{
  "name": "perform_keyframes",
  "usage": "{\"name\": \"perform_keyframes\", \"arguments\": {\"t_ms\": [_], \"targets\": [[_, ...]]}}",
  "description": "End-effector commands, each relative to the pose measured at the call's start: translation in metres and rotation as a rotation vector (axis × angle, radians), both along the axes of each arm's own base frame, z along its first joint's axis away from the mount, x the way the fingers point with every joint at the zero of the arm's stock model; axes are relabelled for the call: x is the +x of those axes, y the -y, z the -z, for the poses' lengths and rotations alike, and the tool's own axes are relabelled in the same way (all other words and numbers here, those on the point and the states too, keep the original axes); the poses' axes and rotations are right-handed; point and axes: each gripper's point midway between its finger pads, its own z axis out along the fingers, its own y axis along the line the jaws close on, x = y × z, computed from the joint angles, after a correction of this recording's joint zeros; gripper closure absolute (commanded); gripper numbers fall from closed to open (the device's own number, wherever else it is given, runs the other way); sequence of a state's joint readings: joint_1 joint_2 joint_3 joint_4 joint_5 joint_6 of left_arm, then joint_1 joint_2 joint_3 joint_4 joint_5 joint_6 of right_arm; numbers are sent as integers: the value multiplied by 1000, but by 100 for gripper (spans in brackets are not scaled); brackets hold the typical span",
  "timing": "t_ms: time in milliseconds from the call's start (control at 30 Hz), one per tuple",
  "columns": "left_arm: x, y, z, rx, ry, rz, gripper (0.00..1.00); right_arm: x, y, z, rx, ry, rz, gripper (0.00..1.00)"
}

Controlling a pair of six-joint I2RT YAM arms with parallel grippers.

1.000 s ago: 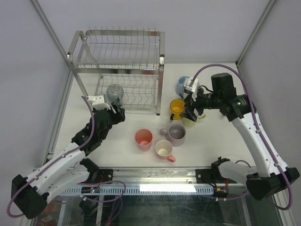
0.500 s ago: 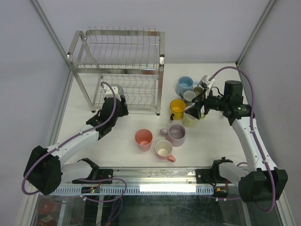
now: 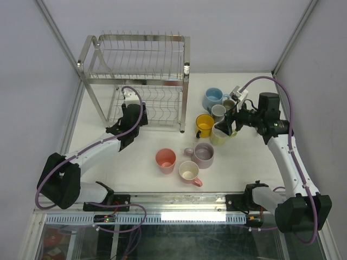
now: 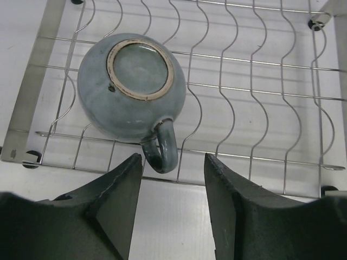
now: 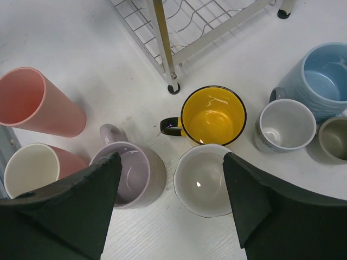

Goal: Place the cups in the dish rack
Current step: Turn the cup upside down in the dish rack.

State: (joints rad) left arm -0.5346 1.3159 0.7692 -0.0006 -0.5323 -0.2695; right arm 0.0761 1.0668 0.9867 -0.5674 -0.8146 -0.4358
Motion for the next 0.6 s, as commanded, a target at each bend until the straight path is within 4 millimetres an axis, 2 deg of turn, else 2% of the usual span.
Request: {"name": "perform_keyframes", "arguments": {"t_ms": [0,167,233,367,567], "targets": [[22,-10,-30,30,89,-89,52,6,3,-18,-6,79,10,21],[33,-11,-25,51,87,-124,52,6,4,-18,-2,76,12,21],[36,-11,-15,66,71,-140,52,6,4,-18,-1,76,14,22],[38,-15,-8,68,92,-166,52,6,5,-18,3,72,16,22],[45,-14,1,60,145,-176,57,6,5,-17,7,69,11,21]]}}
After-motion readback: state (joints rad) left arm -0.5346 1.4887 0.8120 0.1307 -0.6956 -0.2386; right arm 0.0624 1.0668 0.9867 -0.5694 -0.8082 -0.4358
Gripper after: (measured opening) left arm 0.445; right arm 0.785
